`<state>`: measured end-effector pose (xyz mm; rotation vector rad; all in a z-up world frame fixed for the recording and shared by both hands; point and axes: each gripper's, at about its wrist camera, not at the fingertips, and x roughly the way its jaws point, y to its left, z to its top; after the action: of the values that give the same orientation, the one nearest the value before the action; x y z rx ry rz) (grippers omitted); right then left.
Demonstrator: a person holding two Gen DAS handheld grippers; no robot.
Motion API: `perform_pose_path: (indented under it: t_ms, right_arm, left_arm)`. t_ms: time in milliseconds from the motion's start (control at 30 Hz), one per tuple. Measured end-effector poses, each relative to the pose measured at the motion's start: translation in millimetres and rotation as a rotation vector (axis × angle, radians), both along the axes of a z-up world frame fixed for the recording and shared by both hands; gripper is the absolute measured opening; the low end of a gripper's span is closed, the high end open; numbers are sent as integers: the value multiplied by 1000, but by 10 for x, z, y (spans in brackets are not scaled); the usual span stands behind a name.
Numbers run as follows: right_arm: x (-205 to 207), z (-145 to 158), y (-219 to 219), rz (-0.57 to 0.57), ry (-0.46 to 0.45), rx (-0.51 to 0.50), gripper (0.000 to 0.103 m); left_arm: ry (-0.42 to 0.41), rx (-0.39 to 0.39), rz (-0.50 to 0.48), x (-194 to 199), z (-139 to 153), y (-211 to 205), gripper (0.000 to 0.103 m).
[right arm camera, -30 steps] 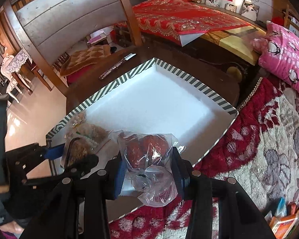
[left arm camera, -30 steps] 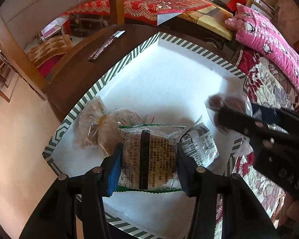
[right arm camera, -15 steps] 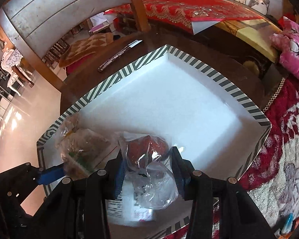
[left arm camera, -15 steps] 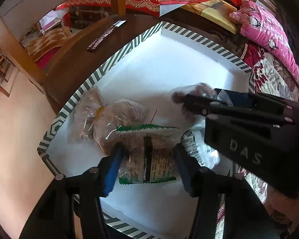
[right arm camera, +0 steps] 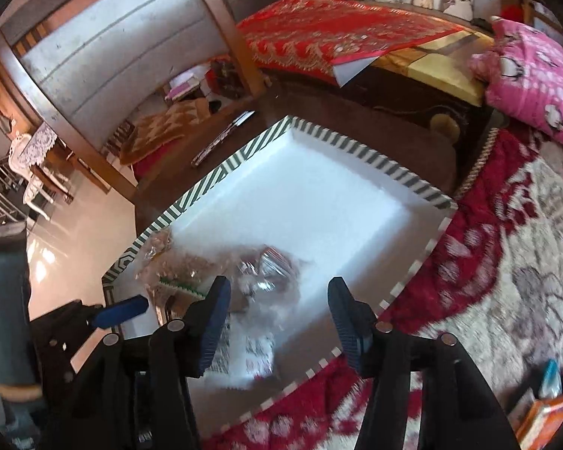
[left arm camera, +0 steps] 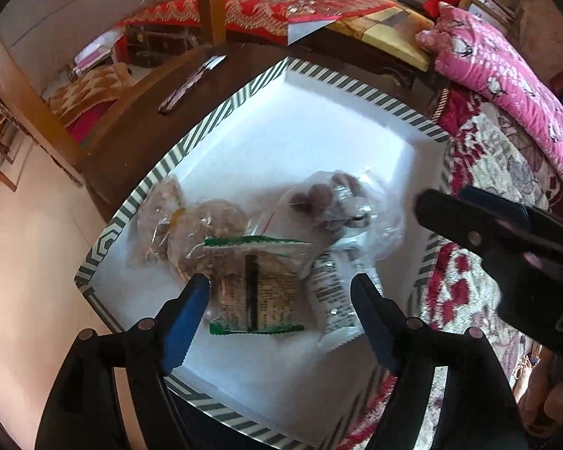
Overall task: Organize snacks
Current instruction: 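Move both open grippers back toward the snack pile on the quilt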
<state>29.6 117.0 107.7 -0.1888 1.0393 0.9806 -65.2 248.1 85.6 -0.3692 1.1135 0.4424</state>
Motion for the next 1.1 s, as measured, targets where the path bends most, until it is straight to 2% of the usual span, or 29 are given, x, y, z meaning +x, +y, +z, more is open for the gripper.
perform_pose_path:
  t_ms: [300,633,1100]
  right_arm:
    - [-29,138,-729,-110,-22,16,63]
    - [-75,86,-1686,-255,-9,-1,64]
    - [-49,-116,-2932,-477,29,-33,68]
  left_arm:
    - [-40,-1,-85,131,177,-419,79]
    - [-58,13,-228,378,285,-1097,79]
    - [-50,-26,-460,732,182,-1979,79]
